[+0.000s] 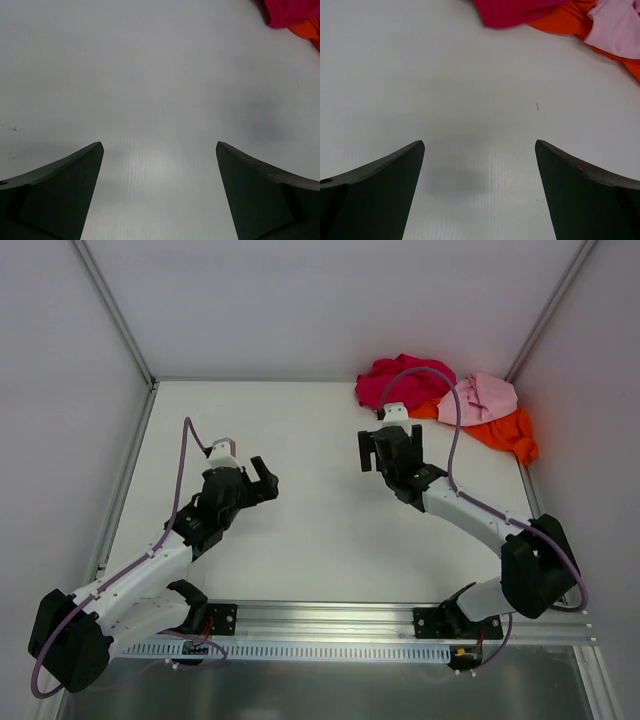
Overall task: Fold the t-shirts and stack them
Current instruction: Grab crumpled tshirt from the corner of the board with the right arm
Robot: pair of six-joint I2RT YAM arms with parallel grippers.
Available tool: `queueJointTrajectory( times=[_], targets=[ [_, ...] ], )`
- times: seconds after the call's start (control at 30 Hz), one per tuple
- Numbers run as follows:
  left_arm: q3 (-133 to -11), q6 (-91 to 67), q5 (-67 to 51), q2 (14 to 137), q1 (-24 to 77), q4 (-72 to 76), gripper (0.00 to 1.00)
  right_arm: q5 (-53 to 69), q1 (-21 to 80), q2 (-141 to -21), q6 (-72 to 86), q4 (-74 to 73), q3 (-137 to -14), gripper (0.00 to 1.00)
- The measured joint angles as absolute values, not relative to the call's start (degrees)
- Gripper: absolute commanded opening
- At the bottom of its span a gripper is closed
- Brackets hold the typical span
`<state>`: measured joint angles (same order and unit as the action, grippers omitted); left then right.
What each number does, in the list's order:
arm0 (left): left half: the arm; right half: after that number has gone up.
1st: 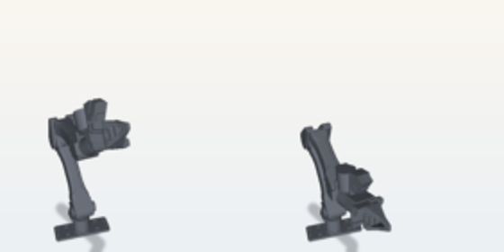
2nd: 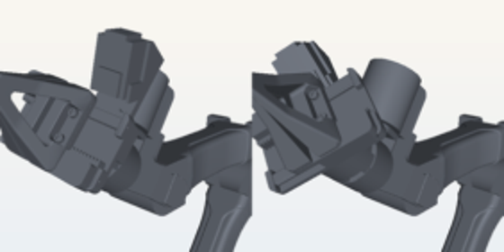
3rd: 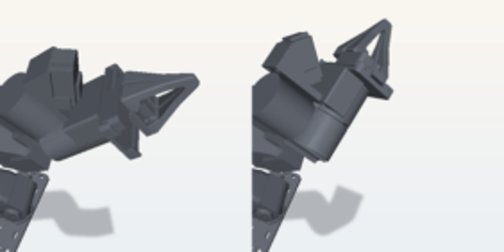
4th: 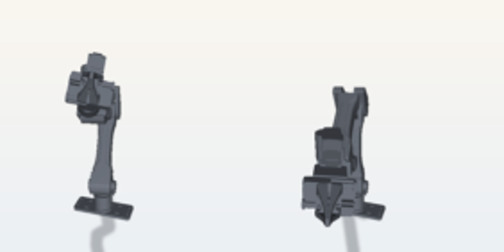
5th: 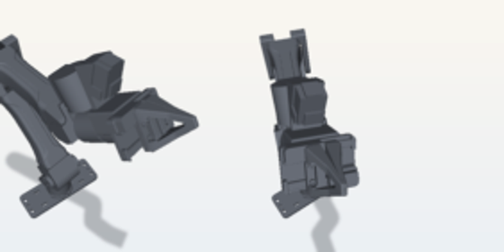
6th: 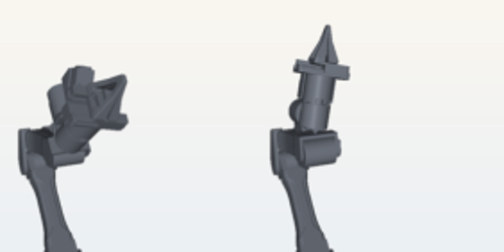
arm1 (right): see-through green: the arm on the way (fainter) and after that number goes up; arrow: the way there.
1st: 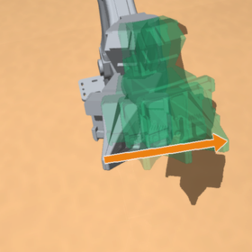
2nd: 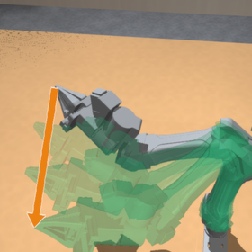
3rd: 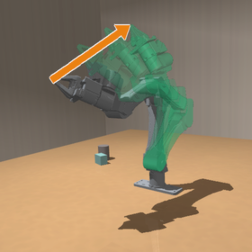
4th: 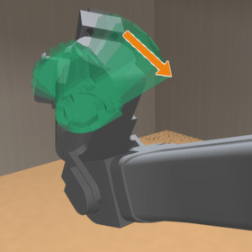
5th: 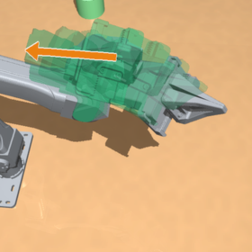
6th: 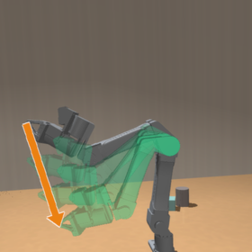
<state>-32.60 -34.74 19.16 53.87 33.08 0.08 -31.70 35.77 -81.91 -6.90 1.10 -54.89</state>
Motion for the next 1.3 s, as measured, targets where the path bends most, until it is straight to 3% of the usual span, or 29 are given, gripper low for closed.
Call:
queueJointTrajectory(
  times=[0.27, 0.5, 0.73, 1.07, 1.3],
  targets=[
    [-32.6, -33.9, 20.1, 54.0, 33.1, 0.1, 0.99, -29.0, 36.2, -92.1, -6.3, 2.1, -61.2, 1.0],
    [-32.6, -33.9, 19.8, 54.0, 33.1, 0.1, 0.98, -19.4, 29.0, -109.4, -4.5, -8.9, -90.3, 1.0],
    [-32.6, -33.9, 19.1, 53.9, 33.5, -0.1, 0.98, -15.7, 21.3, -122.2, -3.9, -18.8, -110.1, 1.0],
    [-32.8, -33.9, 18.0, 54.8, 33.7, -1.3, 0.97, -13.4, 17.2, -134.3, -3.5, -26.2, -118.0, 0.99],
    [-33.0, -33.9, 17.4, 55.0, 34.2, -1.6, 0.97, -13.8, 15.3, -136.7, -7.3, -25.6, -122.1, 1.0]
  ],
)
